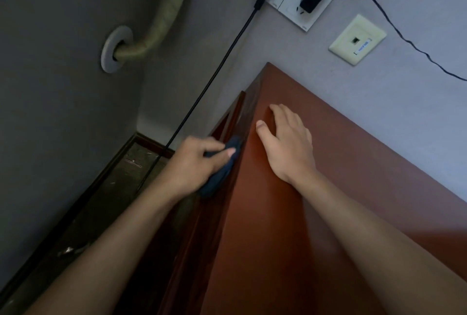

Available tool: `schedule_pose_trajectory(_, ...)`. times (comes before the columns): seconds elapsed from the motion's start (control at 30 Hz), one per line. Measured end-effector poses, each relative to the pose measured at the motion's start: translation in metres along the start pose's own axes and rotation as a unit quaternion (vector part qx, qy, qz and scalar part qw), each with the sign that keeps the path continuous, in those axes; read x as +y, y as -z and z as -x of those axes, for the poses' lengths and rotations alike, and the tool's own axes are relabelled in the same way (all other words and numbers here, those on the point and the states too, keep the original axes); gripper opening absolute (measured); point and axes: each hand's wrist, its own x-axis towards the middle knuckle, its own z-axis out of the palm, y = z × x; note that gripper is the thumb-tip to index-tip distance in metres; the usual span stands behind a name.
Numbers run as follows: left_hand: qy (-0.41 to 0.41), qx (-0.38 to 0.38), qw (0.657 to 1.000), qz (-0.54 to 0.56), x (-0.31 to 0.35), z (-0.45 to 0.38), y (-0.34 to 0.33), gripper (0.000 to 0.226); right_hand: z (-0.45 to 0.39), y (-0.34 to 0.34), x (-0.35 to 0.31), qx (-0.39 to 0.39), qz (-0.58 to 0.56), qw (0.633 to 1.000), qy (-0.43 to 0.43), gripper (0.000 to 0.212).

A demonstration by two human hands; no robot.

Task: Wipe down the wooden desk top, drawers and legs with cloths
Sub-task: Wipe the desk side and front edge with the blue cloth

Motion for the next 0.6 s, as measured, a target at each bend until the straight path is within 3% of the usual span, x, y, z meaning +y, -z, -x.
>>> schedule_pose_trajectory(0.17,-0.019,0.016,0.998,0.055,-0.009,0.026,-0.003,0.030,0.002,0.000,-0.001,-0.004,0.000,1.000,0.000,0.071)
schedule_pose_trajectory(0.3,-0.054,0.070,0.996,0.003,-0.020,-0.044,-0.013,0.019,0.003,0.000,0.000,0.001,-0.004,1.000,-0.001,0.064)
schedule_pose_trajectory(0.47,0.008,0.069,0.998,-0.009,-0.027,-0.142,-0.018,0.022,0.002,0.004,-0.001,-0.005,-0.015,1.000,-0.006,0.064)
schedule_pose_trajectory(0.6,-0.041,0.058,0.997,-0.029,-0.024,-0.127,-0.016,0.021,0.001,0.003,0.000,-0.003,-0.018,1.000,0.000,0.072)
